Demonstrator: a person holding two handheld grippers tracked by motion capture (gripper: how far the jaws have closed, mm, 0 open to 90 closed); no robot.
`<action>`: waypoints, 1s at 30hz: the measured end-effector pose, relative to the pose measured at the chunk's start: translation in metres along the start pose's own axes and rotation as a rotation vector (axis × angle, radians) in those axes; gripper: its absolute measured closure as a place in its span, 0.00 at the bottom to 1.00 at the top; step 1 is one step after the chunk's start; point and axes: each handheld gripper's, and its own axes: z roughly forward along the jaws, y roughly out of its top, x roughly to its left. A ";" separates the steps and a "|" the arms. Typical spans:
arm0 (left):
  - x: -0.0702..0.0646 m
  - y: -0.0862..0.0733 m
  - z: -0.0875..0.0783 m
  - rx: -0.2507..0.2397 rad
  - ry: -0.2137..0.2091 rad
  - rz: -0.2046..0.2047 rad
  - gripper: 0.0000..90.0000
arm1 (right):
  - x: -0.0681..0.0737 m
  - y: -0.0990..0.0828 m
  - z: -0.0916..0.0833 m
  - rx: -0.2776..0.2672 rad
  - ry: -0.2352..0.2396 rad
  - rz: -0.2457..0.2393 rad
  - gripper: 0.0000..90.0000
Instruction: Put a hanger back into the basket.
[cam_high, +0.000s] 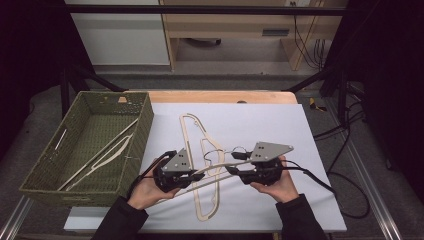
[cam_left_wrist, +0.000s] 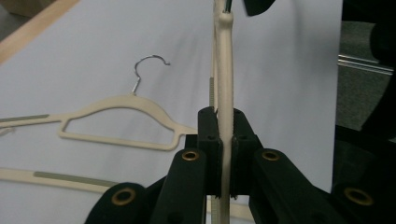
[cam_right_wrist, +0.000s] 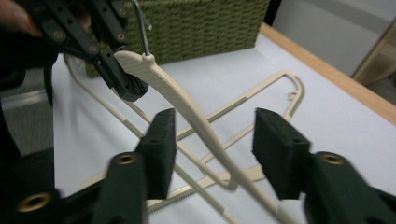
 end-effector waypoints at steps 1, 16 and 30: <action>-0.001 0.002 -0.002 -0.002 0.020 -0.005 0.95 | 0.000 -0.001 -0.004 -0.014 -0.012 0.013 0.51; 0.006 0.042 -0.065 -0.130 0.172 -0.055 0.95 | -0.013 -0.040 -0.049 -0.071 -0.233 0.222 0.10; 0.048 0.046 -0.147 -0.207 0.300 -0.089 0.95 | -0.020 -0.058 -0.062 -0.085 -0.334 0.292 0.04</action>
